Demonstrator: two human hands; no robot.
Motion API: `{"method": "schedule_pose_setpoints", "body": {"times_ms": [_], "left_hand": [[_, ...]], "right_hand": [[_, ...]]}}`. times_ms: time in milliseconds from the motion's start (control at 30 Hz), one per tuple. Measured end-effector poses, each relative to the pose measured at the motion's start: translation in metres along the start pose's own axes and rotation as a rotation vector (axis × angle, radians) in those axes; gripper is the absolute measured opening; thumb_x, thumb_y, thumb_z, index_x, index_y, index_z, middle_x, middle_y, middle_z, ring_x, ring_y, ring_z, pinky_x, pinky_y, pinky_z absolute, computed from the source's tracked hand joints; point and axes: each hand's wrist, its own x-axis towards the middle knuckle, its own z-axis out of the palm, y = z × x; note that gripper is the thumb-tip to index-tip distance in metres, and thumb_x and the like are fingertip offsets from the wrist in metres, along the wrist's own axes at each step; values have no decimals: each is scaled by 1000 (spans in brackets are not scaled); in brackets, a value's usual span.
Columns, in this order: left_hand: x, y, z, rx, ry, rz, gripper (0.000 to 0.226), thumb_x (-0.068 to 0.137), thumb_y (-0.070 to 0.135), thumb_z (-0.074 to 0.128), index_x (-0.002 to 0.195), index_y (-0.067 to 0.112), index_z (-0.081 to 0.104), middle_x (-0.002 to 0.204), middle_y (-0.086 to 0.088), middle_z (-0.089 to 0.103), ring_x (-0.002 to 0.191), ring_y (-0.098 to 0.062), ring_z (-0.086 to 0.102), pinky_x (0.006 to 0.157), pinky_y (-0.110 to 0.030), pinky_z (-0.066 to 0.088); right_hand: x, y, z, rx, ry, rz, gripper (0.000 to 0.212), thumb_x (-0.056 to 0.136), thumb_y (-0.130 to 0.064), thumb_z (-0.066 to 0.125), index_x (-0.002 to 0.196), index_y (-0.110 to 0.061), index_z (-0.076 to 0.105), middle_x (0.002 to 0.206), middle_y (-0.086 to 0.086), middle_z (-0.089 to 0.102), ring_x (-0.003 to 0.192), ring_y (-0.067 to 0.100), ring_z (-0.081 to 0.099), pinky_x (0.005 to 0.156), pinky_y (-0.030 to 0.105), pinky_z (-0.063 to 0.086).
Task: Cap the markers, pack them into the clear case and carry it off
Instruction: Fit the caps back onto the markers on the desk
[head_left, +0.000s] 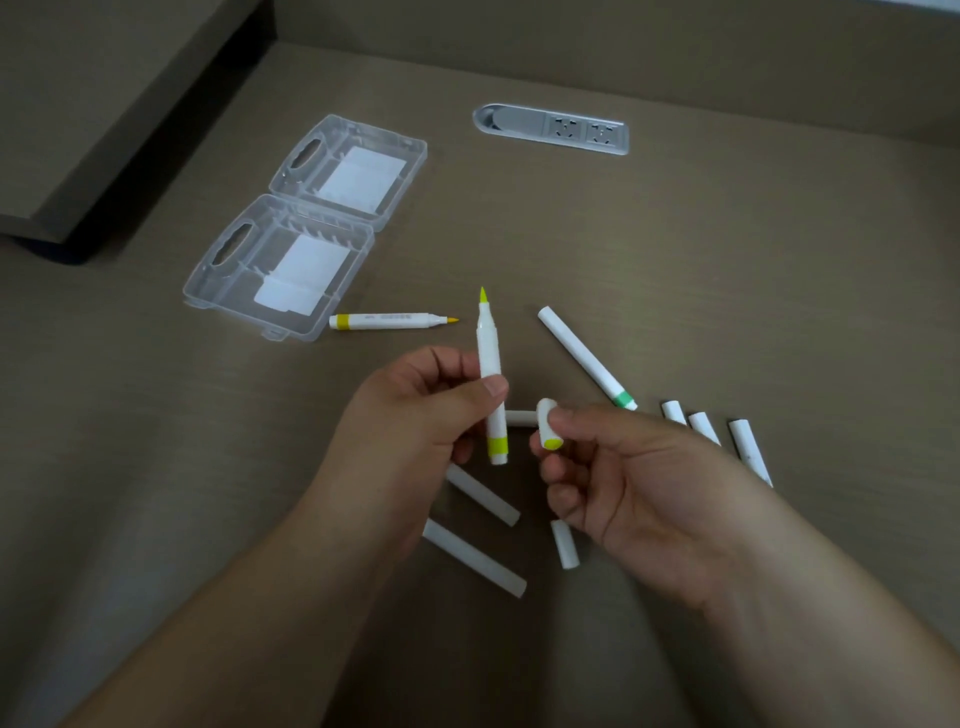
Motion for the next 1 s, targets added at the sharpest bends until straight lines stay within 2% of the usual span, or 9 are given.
{"method": "schedule_pose_setpoints", "body": {"times_ms": [133, 300, 533, 700, 767, 800, 867, 933, 1000], "left_hand": [[-6, 2, -5, 275, 5, 59, 12, 82, 12, 75, 83, 24, 74, 73, 3, 72, 63, -6, 63, 58, -19, 50], [-14, 4, -14, 477, 45, 153, 20, 77, 17, 78, 79, 36, 74, 81, 7, 72, 75, -9, 67, 62, -13, 51], [-21, 7, -20, 604, 55, 205, 25, 80, 18, 76, 79, 42, 69, 82, 20, 65, 69, 4, 58, 60, -7, 43], [-25, 7, -22, 669, 37, 218, 27, 81, 18, 75, 81, 44, 67, 80, 24, 62, 72, 8, 56, 61, -4, 41], [-26, 8, -24, 704, 28, 232, 29, 82, 19, 75, 81, 46, 65, 80, 20, 61, 78, 10, 55, 64, -2, 39], [-27, 8, -24, 731, 10, 238, 29, 82, 20, 74, 82, 47, 65, 83, 20, 61, 82, 11, 55, 66, -2, 39], [-28, 10, -24, 771, -28, 267, 29, 82, 20, 73, 84, 48, 64, 90, 23, 60, 90, 9, 55, 70, -2, 40], [-29, 11, -23, 773, -53, 298, 27, 83, 20, 71, 86, 46, 65, 96, 27, 59, 92, 4, 57, 70, -4, 42], [-30, 11, -23, 782, -64, 312, 25, 85, 20, 70, 87, 44, 66, 94, 25, 59, 90, 1, 58, 68, -5, 42]], "right_hand": [[1, -2, -3, -131, 110, -303, 15, 85, 3, 62, 90, -7, 72, 67, 10, 63, 57, 16, 54, 57, 29, 40], [2, -6, -7, -274, 161, -562, 20, 86, 3, 63, 87, -12, 76, 62, 4, 62, 59, 17, 52, 59, 26, 45], [7, -1, -7, -235, 105, -572, 19, 86, 4, 64, 86, -11, 75, 64, 4, 62, 60, 16, 52, 61, 29, 45], [4, -3, -10, -517, 120, -607, 17, 85, -5, 69, 83, -20, 78, 64, 1, 62, 59, 11, 51, 62, 25, 43], [1, -6, -11, -659, 138, -633, 17, 83, -11, 70, 81, -26, 78, 68, 7, 63, 59, 19, 51, 63, 30, 43], [-1, -8, -11, -715, 137, -637, 17, 83, -14, 70, 81, -29, 78, 72, 11, 65, 60, 28, 53, 63, 35, 45], [-1, -9, -11, -800, 93, -616, 17, 84, -18, 72, 84, -34, 78, 81, 18, 70, 75, 43, 60, 67, 49, 51], [0, -8, -12, -835, 31, -583, 20, 86, -17, 72, 87, -36, 77, 85, 22, 69, 80, 48, 60, 71, 58, 52], [2, -7, -13, -826, 13, -581, 22, 86, -14, 73, 87, -35, 78, 83, 20, 70, 80, 46, 61, 74, 57, 52]]}}
